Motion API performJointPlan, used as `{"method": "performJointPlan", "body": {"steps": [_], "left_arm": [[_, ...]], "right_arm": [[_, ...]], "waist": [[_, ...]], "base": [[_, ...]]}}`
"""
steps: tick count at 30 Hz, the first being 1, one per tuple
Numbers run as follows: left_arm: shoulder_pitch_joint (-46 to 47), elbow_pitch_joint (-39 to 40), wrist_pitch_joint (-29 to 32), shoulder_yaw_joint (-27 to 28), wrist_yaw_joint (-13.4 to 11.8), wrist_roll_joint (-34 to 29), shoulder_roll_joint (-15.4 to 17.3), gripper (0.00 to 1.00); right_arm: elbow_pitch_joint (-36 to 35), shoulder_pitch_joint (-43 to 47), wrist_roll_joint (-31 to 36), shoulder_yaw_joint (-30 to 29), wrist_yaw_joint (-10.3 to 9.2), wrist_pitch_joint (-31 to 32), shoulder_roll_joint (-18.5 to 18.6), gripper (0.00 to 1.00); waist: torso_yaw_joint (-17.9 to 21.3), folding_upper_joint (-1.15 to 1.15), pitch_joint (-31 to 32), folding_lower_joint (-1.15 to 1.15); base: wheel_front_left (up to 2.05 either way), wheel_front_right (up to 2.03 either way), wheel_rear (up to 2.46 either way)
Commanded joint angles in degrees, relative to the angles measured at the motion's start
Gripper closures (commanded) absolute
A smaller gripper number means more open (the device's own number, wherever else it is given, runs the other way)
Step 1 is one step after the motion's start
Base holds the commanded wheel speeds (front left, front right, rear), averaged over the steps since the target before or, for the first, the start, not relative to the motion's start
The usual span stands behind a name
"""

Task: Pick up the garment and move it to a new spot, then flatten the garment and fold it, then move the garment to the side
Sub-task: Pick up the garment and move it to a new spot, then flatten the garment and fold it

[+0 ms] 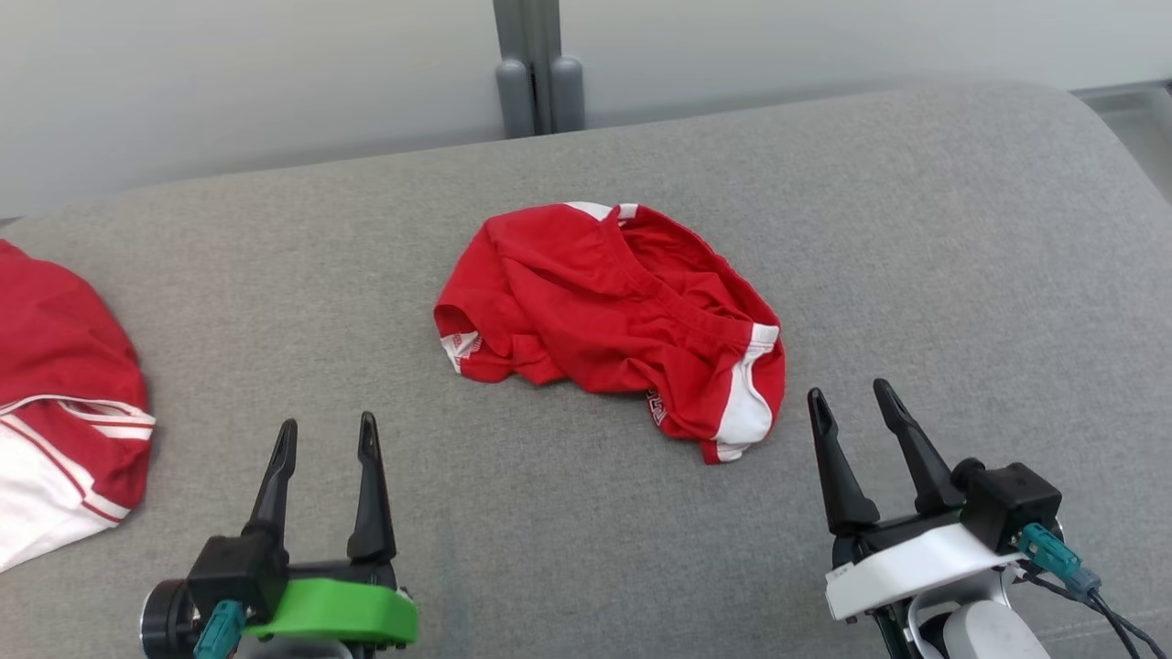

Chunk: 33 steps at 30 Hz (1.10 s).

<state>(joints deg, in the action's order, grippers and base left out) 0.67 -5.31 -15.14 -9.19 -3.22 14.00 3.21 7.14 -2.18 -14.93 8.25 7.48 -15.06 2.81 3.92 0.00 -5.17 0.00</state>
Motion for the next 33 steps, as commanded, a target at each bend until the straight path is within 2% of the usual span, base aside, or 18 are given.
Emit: {"method": "performJointPlan", "body": {"steps": [1, 4, 7, 14, 27, 33], "left_arm": [[-2.49, 0.87, 0.0, 1.16, 1.25, -0.42, -0.15, 0.0], [-5.38, 2.53, -0.01, 2.84, 3.03, -1.26, -0.29, 0.0], [-7.68, 3.42, -0.01, 3.17, 3.35, -0.64, -0.3, 0.0], [-10.52, 4.47, -0.01, 2.87, 2.86, -0.08, -0.29, 0.0], [-10.6, 3.68, -0.01, 2.68, 2.8, -3.36, -0.3, 0.0], [-10.5, 3.99, -0.01, 3.2, 2.61, -2.62, -0.3, 0.0]], "right_arm": [[0.12, 1.51, 0.3, 0.08, 0.03, -0.18, 0.15, 0.0], [-0.03, 2.29, 0.56, 0.33, 0.03, -0.18, 0.14, 0.0], [-0.36, 3.52, 0.96, 0.23, 0.03, -0.18, 0.15, 0.0], [-0.15, 5.82, 1.16, 0.38, 0.02, -0.18, 0.14, 0.0], [0.34, 5.7, 1.18, 0.36, 0.03, -0.18, 0.14, 0.0], [0.3, 5.89, 1.38, -0.03, 0.03, -0.18, 0.13, 0.0]], "waist": [[-4.43, 0.0, 4.66, 0.0], [-4.71, 0.0, 5.38, 0.0], [-5.2, 0.0, 6.2, 0.0], [-6.09, 0.0, 7.84, 0.0], [-5.65, 0.0, 8.35, 0.0], [-5.67, 0.0, 8.13, 0.0]], "base": [[0.0, 0.0, 0.0], [0.0, 0.0, 0.0], [0.0, 0.0, 0.0], [0.0, 0.0, 0.0], [0.0, 0.0, 0.0], [0.0, 0.0, 0.0]]}}
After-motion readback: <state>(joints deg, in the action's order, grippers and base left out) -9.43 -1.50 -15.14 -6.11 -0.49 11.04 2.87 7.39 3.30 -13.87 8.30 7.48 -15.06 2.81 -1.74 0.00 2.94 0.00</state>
